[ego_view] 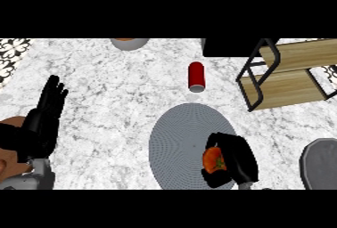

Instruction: Pick the tomato from the placemat and place it in the tiered shelf

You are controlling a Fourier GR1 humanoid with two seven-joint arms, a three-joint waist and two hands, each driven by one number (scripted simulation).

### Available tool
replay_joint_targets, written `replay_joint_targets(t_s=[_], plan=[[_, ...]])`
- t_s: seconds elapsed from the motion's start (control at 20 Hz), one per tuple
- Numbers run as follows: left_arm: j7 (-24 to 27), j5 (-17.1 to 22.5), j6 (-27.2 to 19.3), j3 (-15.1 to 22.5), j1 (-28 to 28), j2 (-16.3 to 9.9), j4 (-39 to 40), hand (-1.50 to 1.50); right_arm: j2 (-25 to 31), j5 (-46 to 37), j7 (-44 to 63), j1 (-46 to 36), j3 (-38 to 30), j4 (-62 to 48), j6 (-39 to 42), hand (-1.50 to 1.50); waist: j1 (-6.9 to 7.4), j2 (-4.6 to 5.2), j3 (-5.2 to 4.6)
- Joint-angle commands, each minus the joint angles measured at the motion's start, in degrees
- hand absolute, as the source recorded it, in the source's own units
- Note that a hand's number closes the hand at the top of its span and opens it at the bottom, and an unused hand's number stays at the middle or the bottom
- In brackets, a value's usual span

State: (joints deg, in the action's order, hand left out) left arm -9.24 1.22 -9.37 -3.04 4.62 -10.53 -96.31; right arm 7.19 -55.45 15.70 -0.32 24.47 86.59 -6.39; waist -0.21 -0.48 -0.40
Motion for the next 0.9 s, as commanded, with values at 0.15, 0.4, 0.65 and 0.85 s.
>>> replay_joint_targets(t_s=[0.15, 0.4, 0.65, 0.85], plan=[[0.44, 0.25, -0.57, -0.54, 1.06, 0.95, 1.79, 0.00, 20.85, 2.89, -9.21, 4.29, -7.91, -2.01, 9.89, 1.50, -0.75, 0.62, 0.37], [0.46, -1.17, -0.05, 1.46, -2.76, 1.80, -2.57, 0.00, 25.58, 14.58, -12.96, 6.64, -16.25, 9.20, 19.39, 1.50, -0.02, 0.36, 0.38], [0.67, -0.56, 0.38, -0.41, -2.44, 1.10, -0.97, 0.00, 25.63, 21.26, -11.05, 12.10, -21.65, 23.94, 21.86, 1.50, -0.53, 0.24, 0.35], [-0.57, 1.31, 1.76, -3.34, -0.67, -1.66, -0.67, 0.00, 20.96, 34.57, -4.24, 10.40, -29.87, 32.36, 24.10, 1.50, -1.25, 0.09, 0.27]])
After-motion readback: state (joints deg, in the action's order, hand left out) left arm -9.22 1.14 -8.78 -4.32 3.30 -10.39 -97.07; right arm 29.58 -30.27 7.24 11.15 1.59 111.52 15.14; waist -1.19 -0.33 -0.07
